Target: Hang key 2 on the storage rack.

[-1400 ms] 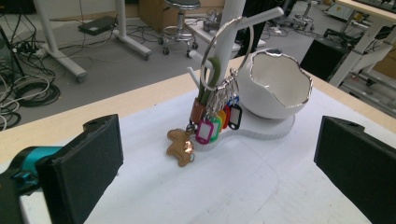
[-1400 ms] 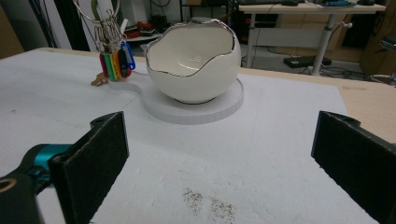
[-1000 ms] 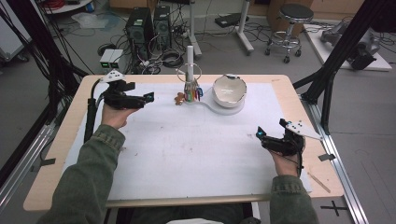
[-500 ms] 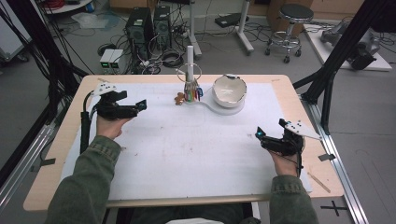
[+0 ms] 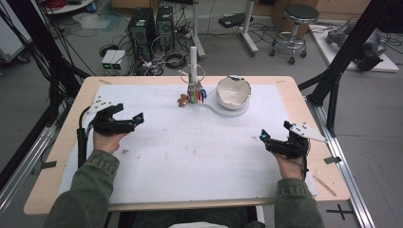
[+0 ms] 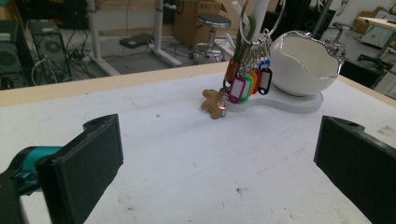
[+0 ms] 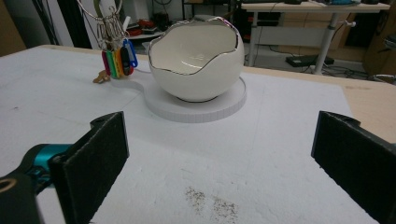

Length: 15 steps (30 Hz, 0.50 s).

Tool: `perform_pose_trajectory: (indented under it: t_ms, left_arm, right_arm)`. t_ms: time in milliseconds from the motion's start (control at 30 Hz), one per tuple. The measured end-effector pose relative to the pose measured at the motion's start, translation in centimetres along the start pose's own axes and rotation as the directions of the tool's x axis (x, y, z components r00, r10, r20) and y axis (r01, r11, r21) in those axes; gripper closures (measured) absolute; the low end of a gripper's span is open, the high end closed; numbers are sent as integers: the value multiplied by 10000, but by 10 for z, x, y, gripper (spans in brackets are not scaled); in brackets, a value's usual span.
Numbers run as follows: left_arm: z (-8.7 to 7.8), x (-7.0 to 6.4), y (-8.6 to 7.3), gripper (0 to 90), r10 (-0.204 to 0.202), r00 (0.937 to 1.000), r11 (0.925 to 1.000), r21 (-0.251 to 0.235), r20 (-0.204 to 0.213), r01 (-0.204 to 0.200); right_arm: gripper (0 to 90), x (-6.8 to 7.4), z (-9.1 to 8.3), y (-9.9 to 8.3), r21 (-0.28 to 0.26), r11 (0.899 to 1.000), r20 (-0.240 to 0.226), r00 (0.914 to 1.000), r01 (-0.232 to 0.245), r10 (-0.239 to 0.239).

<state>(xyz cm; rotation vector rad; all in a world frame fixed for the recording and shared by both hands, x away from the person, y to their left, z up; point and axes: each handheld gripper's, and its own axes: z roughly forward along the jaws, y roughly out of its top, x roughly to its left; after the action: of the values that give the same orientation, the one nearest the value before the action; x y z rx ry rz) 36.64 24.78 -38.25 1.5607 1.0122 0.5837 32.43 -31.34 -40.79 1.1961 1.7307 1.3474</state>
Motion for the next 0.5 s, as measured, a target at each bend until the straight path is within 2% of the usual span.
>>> perform_pose_trajectory:
  t_ms: [167, 300, 500]
  left_arm:
    - [-13, 5, -8, 17, -82, 9995, 9997, -234, -310, 74]
    - [-23, 8, -12, 16, -146, 9972, 9987, -496, -737, 110]
    - [-35, 8, -20, 16, -33, 9950, 9987, -510, -1002, -19]
  right_arm:
    - [30, 0, 0, 0, -12, 10000, 5, 10000, 54, -54]
    - [30, 1, 0, 0, 21, 10000, -21, 10000, 33, -33]
    - [30, 1, 0, 0, 36, 10000, -49, 10000, 19, -19]
